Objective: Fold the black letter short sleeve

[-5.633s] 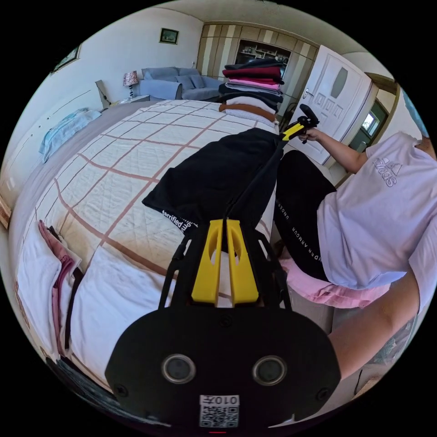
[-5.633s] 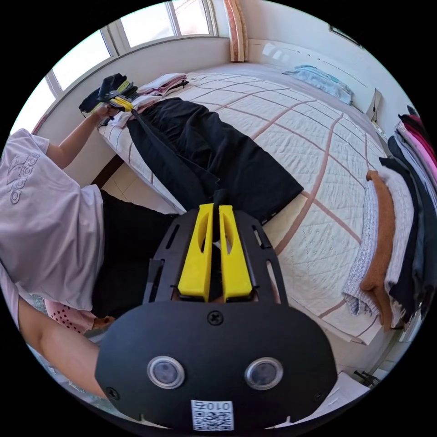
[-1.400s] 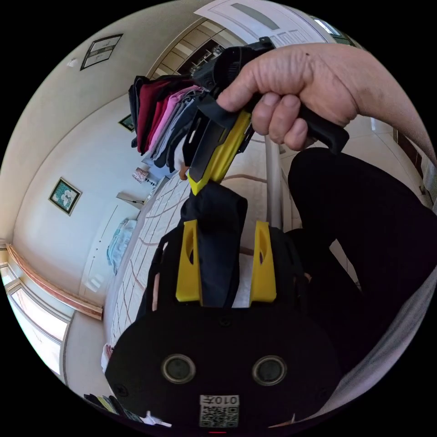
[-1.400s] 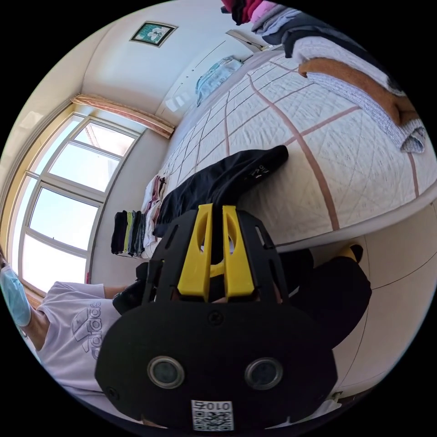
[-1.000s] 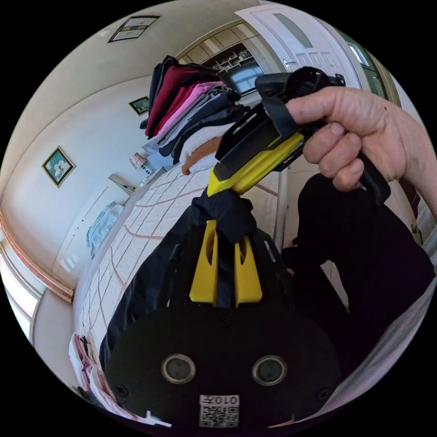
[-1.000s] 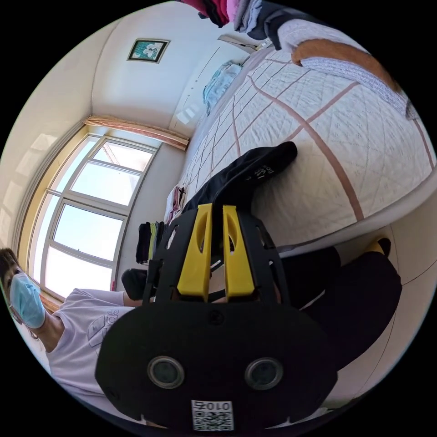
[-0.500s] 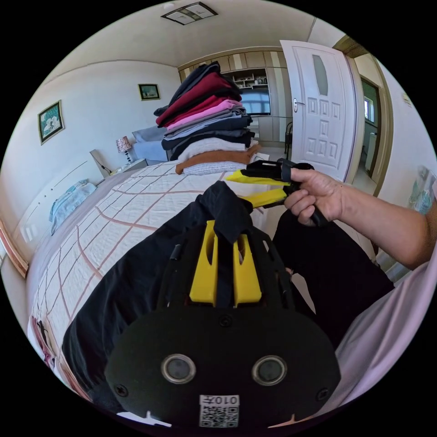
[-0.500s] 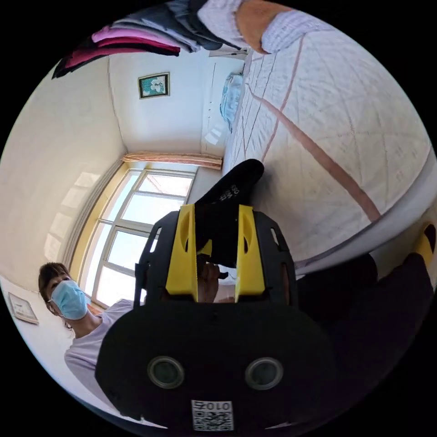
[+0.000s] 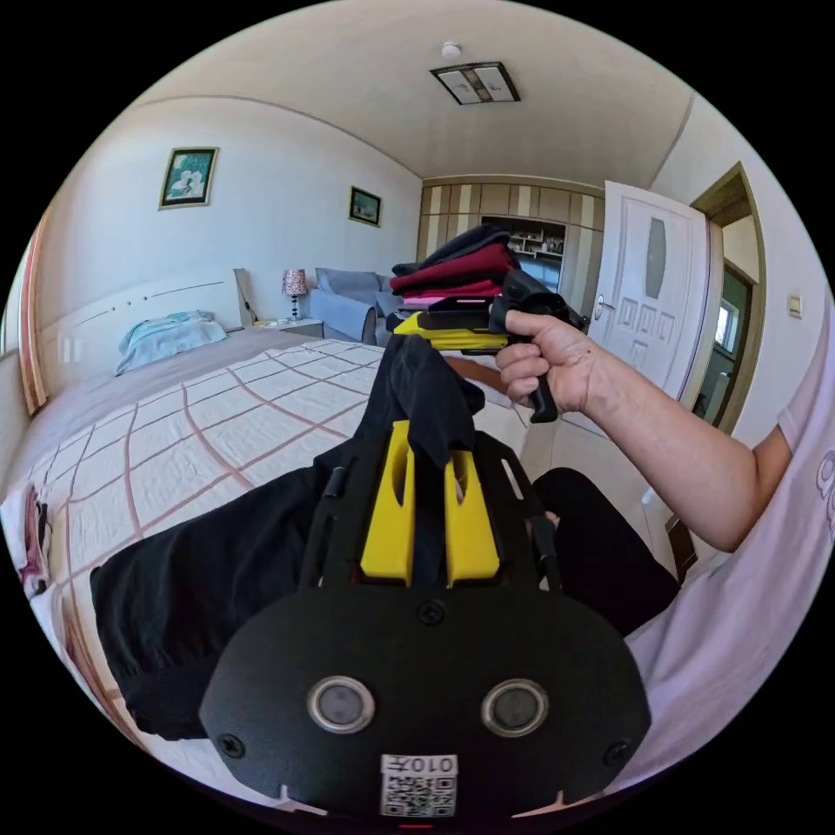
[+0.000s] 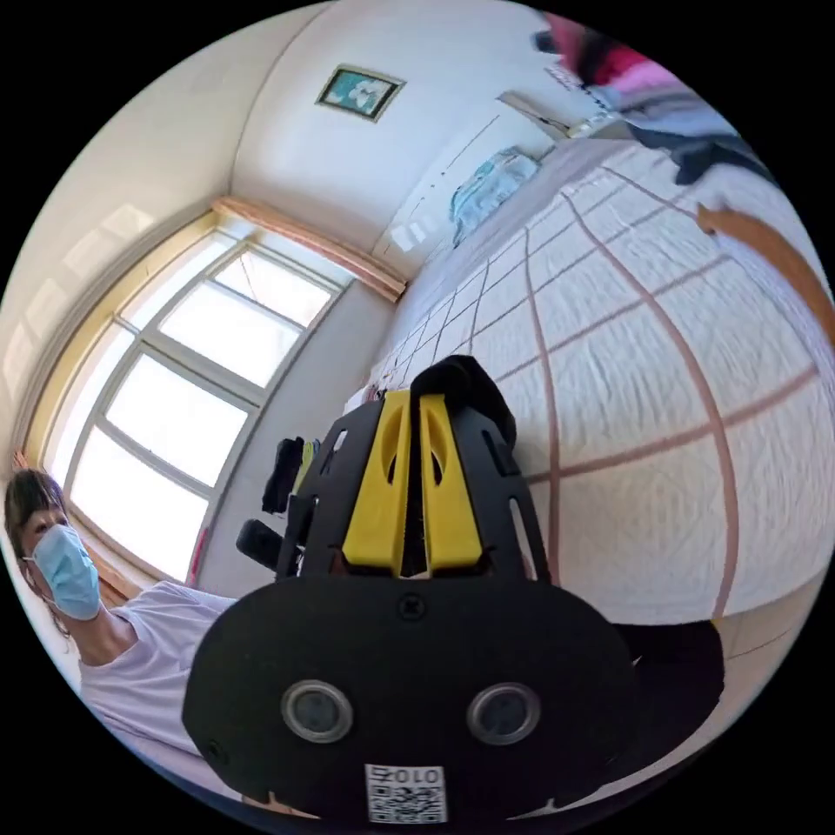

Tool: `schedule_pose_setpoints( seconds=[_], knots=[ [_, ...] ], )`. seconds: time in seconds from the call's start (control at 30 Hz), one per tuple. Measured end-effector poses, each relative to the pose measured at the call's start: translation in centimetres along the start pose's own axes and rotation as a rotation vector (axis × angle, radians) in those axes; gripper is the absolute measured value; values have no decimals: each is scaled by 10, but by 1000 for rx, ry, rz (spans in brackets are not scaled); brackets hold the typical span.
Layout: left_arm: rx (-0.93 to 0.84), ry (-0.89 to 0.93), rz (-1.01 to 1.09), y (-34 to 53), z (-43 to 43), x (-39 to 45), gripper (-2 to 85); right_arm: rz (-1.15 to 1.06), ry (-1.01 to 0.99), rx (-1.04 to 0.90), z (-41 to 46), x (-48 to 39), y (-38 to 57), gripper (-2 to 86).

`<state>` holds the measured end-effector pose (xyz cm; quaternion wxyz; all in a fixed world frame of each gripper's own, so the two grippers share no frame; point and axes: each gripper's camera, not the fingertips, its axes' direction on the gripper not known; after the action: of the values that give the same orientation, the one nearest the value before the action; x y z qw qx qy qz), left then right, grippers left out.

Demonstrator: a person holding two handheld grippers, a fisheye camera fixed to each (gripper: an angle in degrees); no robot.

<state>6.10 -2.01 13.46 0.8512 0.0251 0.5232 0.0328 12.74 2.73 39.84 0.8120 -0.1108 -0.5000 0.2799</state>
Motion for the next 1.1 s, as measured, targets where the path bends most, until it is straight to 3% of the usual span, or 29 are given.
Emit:
schedule_pose_setpoints(
  seconds=[0.2, 0.3, 0.47, 0.63, 0.77, 0.9, 1.1],
  knots=[
    [126, -61, -470, 62, -105, -130, 11, -312, 164, -350, 195, -130, -69, 37],
    [139, -95, -641, 94, -130, -171, 16, -302, 187, -506, 291, -147, -79, 38],
    [166, -13, -787, 118, -143, -207, 44, -279, 153, -620, 368, -154, -77, 46],
    [130, -40, -734, 100, -155, -203, 128, -363, 47, -484, 321, -166, -67, 69],
    [91, -108, -730, 79, -170, -191, 166, -305, 97, -422, 264, -141, -43, 73],
    [77, -166, -776, 63, -174, -189, 171, -217, 134, -348, 232, -114, 1, 66],
    [-8, -302, -761, 27, -165, -190, 149, -272, 120, -320, 227, -118, 59, 55]
  ],
)
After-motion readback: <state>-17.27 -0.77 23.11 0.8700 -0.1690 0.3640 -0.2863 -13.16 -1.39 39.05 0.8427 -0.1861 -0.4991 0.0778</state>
